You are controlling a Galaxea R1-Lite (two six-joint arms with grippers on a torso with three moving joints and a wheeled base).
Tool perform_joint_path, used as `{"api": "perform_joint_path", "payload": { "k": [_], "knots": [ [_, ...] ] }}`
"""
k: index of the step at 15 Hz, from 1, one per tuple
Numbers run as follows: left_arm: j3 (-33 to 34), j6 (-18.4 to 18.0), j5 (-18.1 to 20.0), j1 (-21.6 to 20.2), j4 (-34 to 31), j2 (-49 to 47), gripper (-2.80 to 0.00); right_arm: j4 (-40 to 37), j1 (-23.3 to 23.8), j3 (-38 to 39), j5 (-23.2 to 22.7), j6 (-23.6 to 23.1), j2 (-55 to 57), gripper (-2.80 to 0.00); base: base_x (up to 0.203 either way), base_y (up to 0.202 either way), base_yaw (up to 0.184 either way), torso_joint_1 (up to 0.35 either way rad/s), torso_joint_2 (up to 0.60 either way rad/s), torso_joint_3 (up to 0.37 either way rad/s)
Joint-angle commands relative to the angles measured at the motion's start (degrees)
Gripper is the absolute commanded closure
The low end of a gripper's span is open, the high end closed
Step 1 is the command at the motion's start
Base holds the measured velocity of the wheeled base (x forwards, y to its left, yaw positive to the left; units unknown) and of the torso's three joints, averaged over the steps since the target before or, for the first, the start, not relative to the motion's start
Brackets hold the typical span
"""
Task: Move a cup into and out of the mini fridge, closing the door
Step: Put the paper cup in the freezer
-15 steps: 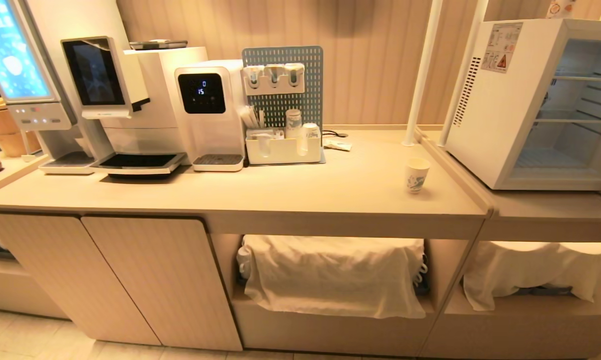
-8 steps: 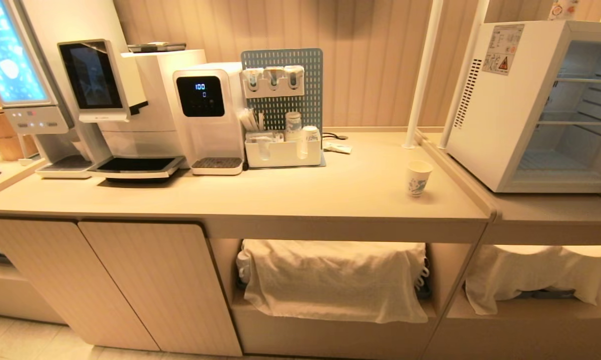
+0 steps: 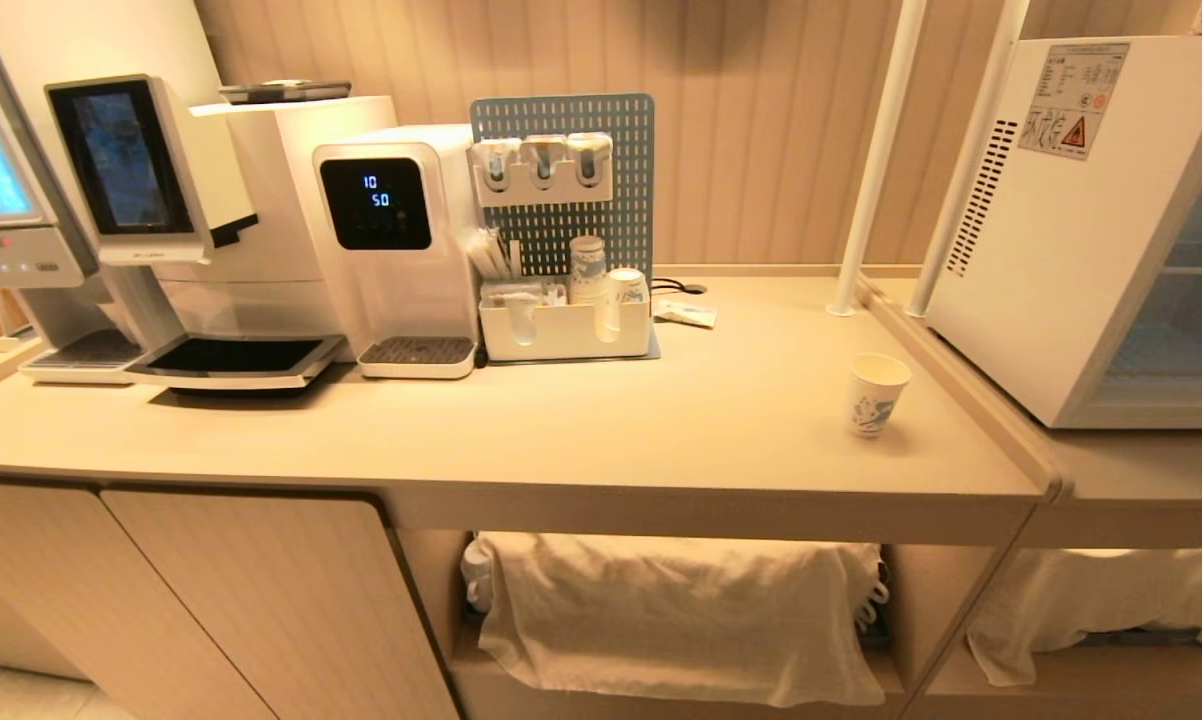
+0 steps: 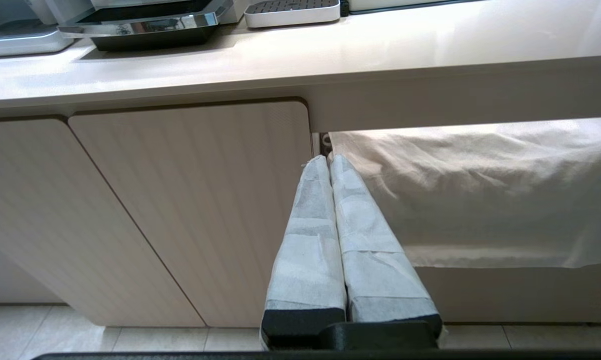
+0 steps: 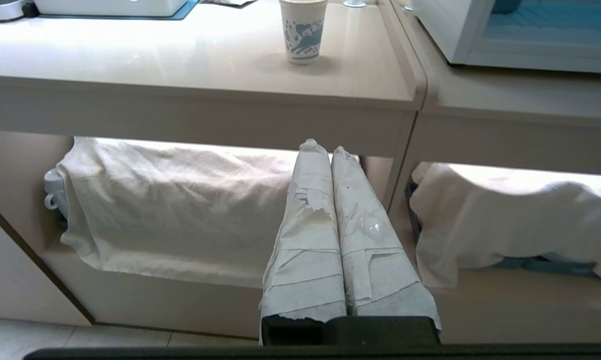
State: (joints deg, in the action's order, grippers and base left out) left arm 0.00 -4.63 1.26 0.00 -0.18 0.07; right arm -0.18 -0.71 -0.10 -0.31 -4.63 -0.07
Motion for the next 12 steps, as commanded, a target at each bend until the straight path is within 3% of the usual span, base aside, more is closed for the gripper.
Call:
{"api": "perform_joint_path", "payload": {
  "k": [1, 4, 9, 11, 12],
  "knots": [
    [0.0, 0.05, -0.03, -0.09, 0.0, -0.07, 0.0, 0.01, 0.0, 0.01, -0.13, -0.12, -0.01, 0.0, 0.177, 0.0, 0.003, 0.002, 0.0, 0.0],
    [0.0, 0.03, 0.16, -0.08, -0.05, -0.07, 0.0, 0.01, -0.01, 0.01, -0.13, -0.12, 0.03, 0.0, 0.043, 0.0, 0.0, 0.002, 0.0, -0.001],
    [0.0, 3.0, -0.43, -0.09, 0.18, -0.07, 0.0, 0.22, -0.11, -0.71, -0.55, -0.95, 0.04, 0.0, 0.0, 0.0, 0.0, 0.0, 0.0, 0.0],
    [0.0, 3.24, -0.55, -0.09, 0.18, -0.07, 0.0, -3.34, -0.05, -7.51, -1.55, -0.09, 1.07, 0.0, 0.0, 0.0, 0.0, 0.0, 0.0, 0.0],
    [0.0, 3.31, -0.55, -0.08, 0.18, -0.07, 0.0, -8.78, -0.08, -13.55, -2.29, 0.23, 2.59, 0.0, 0.0, 0.0, 0.0, 0.0, 0.0, 0.0]
  ]
}}
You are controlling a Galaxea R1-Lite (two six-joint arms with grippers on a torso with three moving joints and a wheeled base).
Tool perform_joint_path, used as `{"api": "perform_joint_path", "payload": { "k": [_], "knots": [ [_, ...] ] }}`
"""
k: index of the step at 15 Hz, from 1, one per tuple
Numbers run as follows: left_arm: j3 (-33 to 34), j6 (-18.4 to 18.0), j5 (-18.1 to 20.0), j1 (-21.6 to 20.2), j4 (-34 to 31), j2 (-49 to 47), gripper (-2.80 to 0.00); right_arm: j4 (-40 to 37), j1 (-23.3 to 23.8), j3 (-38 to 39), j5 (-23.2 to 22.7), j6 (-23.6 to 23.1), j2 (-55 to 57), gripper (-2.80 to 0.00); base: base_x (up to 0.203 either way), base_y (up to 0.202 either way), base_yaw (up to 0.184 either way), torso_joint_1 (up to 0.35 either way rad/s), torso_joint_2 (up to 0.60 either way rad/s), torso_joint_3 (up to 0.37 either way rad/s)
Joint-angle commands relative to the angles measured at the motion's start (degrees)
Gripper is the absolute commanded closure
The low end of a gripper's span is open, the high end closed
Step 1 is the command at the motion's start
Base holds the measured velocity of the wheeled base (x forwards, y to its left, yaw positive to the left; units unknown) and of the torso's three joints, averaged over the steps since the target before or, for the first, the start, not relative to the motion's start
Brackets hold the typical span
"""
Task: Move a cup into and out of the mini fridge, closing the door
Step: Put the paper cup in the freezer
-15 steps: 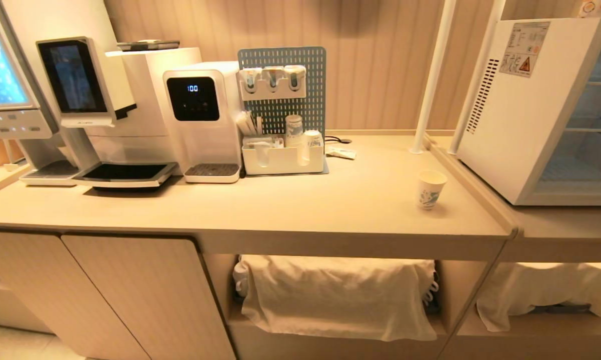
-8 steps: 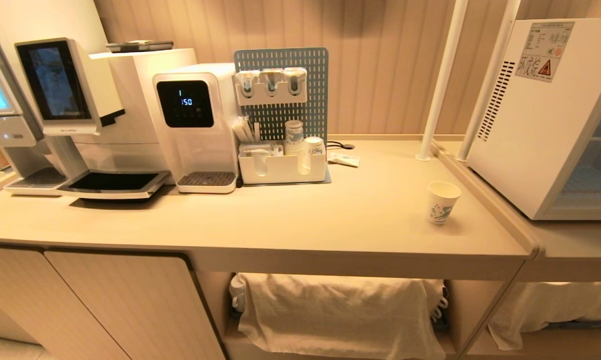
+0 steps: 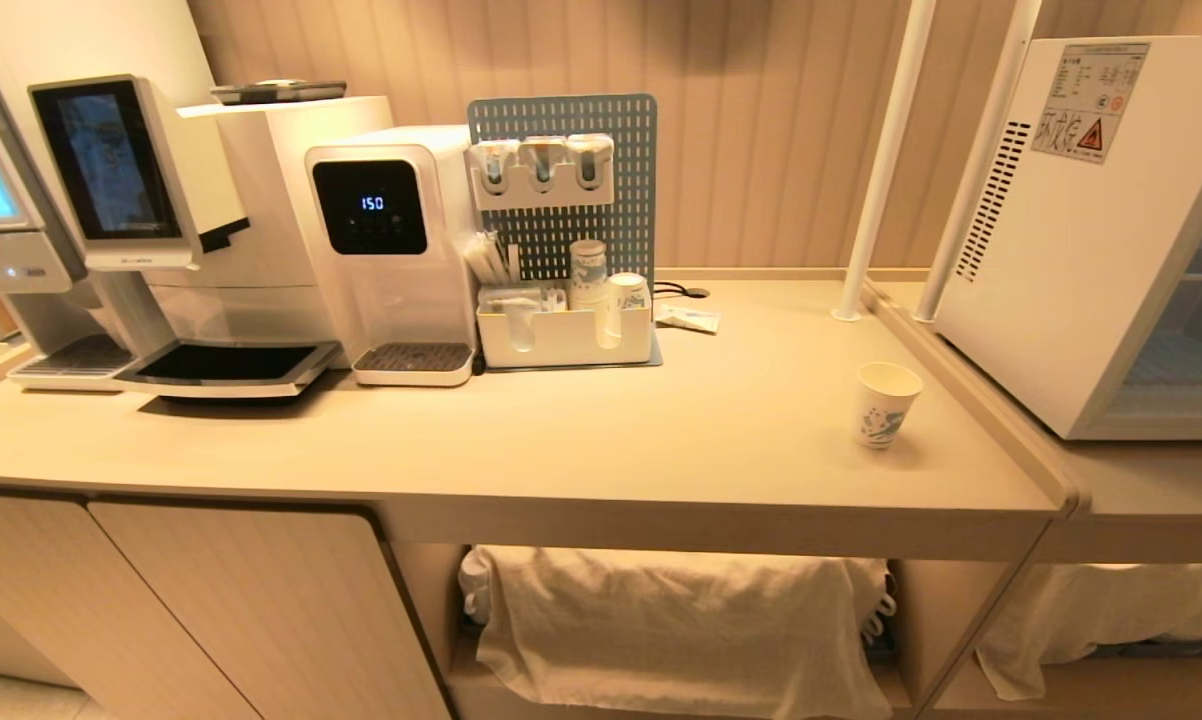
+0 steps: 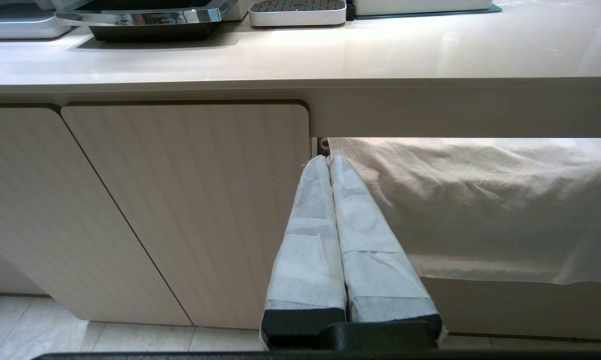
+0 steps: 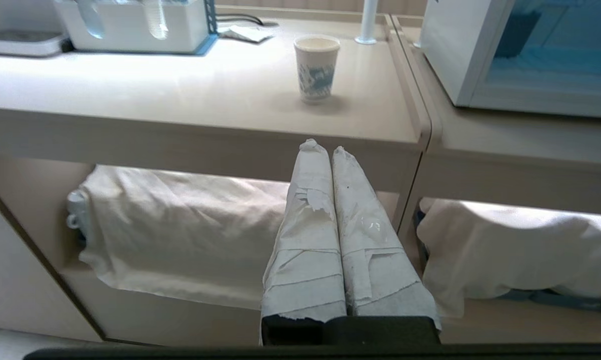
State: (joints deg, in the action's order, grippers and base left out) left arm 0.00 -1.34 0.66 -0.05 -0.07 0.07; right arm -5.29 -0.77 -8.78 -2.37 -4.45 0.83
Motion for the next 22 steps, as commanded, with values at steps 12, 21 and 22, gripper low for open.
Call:
{"api": "perform_joint_path", "payload": {
  "k": [12, 21, 22],
  "knots": [
    [0.0, 0.02, 0.04, -0.03, 0.07, -0.07, 0.0, -38.43, -2.59, -50.95, -6.27, 14.39, 57.04, 0.0, 0.0, 0.0, 0.0, 0.0, 0.0, 0.0],
    [0.0, 0.02, 0.04, -0.04, 0.07, -0.07, 0.0, -6.58, -4.72, -38.46, -8.67, 5.23, 80.44, 0.0, 0.0, 0.0, 0.0, 0.0, 0.0, 0.0],
    [0.0, 0.02, 0.04, 0.04, 0.07, -0.07, 0.0, -4.71, -4.66, -38.52, -8.68, 4.79, 80.65, 0.0, 0.0, 0.0, 0.0, 0.0, 0.0, 0.0]
  ]
}}
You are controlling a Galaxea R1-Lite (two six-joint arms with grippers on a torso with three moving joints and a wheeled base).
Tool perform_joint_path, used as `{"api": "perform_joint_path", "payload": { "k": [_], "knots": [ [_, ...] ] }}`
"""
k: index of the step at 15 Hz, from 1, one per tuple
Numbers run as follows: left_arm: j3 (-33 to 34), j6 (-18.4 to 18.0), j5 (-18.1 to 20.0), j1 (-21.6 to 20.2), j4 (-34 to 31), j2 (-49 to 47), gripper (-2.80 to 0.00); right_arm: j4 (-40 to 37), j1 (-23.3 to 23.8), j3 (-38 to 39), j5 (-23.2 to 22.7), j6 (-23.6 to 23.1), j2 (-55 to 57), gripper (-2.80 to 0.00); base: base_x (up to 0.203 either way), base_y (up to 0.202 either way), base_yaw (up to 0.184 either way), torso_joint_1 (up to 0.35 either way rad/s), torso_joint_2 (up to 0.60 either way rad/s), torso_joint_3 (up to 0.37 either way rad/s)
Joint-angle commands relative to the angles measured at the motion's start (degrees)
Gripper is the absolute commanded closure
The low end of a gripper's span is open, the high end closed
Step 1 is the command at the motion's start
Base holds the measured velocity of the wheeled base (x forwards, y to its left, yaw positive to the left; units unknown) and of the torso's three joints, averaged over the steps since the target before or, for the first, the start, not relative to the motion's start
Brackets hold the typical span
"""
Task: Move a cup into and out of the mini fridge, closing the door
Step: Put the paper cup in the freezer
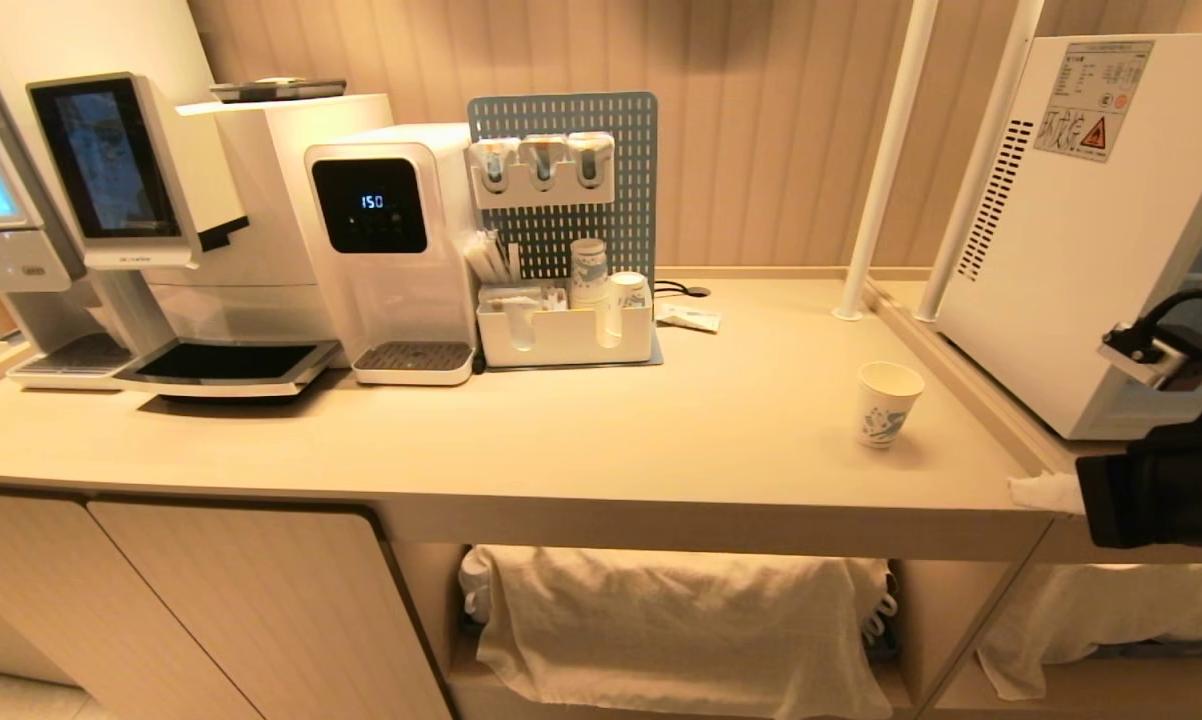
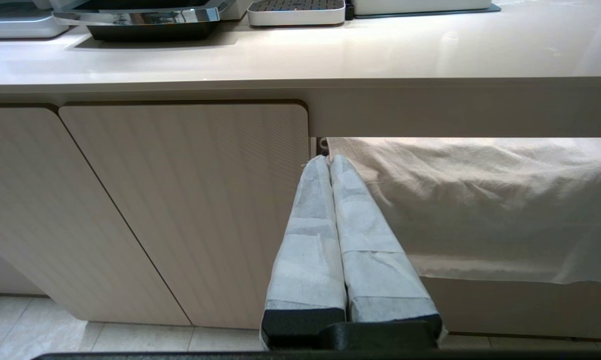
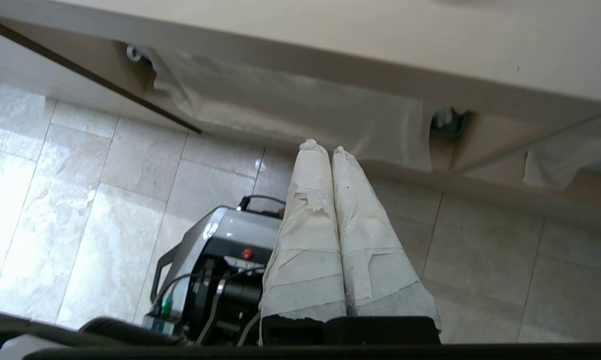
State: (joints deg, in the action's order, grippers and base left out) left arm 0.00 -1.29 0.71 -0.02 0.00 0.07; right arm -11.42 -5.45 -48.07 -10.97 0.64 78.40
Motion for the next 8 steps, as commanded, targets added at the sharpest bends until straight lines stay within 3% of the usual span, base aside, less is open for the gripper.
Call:
{"api": "perform_joint_path", "payload": {
  "k": [1, 4, 8],
  "knots": [
    [0.0, -0.03, 0.0, -0.03, 0.0, -0.07, 0.0, 3.74, 0.0, 0.77, -0.07, -0.49, 2.99, 0.0, 0.0, 0.0, 0.0, 0.0, 0.0, 0.0],
    [0.0, -0.03, 0.0, -0.04, 0.0, -0.07, 0.0, 14.98, 0.15, 3.62, 0.0, -0.49, 1.55, 0.0, 0.0, 0.0, 0.0, 0.0, 0.0, 0.0],
    [0.0, -0.03, 0.0, -0.06, 0.0, -0.07, 0.0, 16.51, 1.43, 9.21, 0.14, -0.49, 3.75, 0.0, 0.0, 0.0, 0.0, 0.0, 0.0, 0.0]
  ]
}}
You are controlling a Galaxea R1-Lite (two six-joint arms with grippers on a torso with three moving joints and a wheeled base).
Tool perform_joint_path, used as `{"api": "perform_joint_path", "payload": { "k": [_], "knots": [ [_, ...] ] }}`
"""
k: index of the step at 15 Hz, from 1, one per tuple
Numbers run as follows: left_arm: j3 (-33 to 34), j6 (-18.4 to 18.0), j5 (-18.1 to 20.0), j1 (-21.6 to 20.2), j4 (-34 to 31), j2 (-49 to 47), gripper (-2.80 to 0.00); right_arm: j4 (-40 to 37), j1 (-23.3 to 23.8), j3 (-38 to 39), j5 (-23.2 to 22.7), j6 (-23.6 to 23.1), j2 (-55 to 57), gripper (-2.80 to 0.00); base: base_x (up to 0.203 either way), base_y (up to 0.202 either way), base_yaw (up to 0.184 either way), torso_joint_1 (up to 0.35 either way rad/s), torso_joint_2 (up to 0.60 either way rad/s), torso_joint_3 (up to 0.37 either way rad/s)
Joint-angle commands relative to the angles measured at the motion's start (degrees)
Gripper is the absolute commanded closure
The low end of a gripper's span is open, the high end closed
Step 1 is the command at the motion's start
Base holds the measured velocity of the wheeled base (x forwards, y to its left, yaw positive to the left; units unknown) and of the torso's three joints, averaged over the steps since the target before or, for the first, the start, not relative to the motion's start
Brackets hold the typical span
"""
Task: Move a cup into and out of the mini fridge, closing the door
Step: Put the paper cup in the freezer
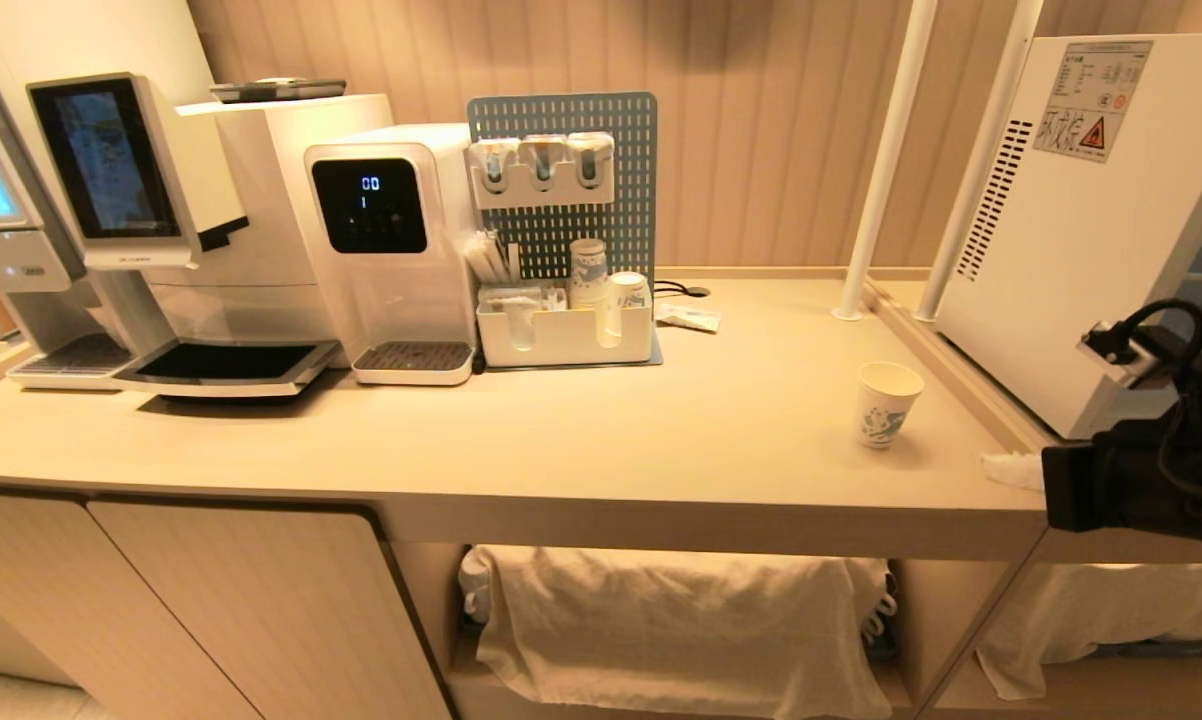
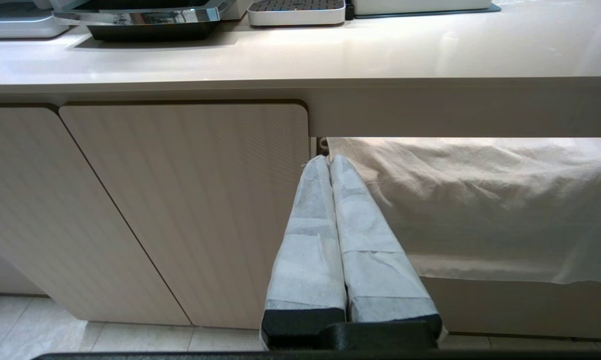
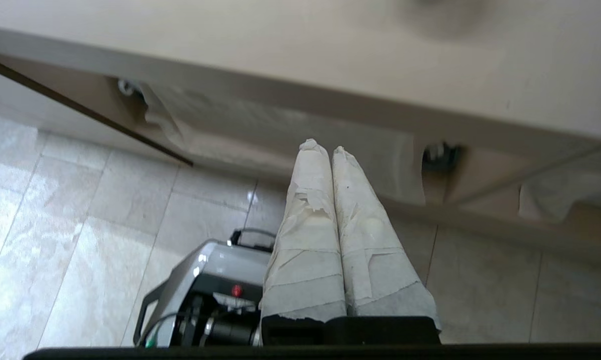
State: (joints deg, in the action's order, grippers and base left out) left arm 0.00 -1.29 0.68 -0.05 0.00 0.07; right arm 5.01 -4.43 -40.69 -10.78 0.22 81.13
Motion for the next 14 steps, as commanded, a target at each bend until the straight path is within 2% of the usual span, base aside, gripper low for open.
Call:
{"api": "perform_joint_path", "payload": {
  "k": [1, 5, 11, 14],
  "knots": [
    [0.0, -0.03, 0.02, -0.04, 0.0, -0.07, 0.0, -0.09, 1.37, 3.17, -0.04, -0.11, 2.22, 0.0, 0.0, 0.0, 0.0, 0.0, 0.0, 0.0],
    [0.0, -0.03, 0.02, 0.0, 0.0, -0.07, 0.0, 0.87, 3.05, 4.1, 0.08, 0.59, 8.88, 0.0, 0.0, 0.0, 0.0, 0.0, 0.0, 0.0],
    [0.0, -0.03, 0.02, 0.05, 0.0, -0.07, 0.0, 17.03, 3.38, -0.66, 0.64, 0.32, 21.2, 0.0, 0.0, 0.0, 0.0, 0.0, 0.0, 0.0],
    [0.0, -0.03, 0.02, -0.04, 0.0, -0.07, 0.0, 20.93, 3.37, -3.59, 1.81, 0.22, 26.28, 0.0, 0.0, 0.0, 0.0, 0.0, 0.0, 0.0]
  ]
}}
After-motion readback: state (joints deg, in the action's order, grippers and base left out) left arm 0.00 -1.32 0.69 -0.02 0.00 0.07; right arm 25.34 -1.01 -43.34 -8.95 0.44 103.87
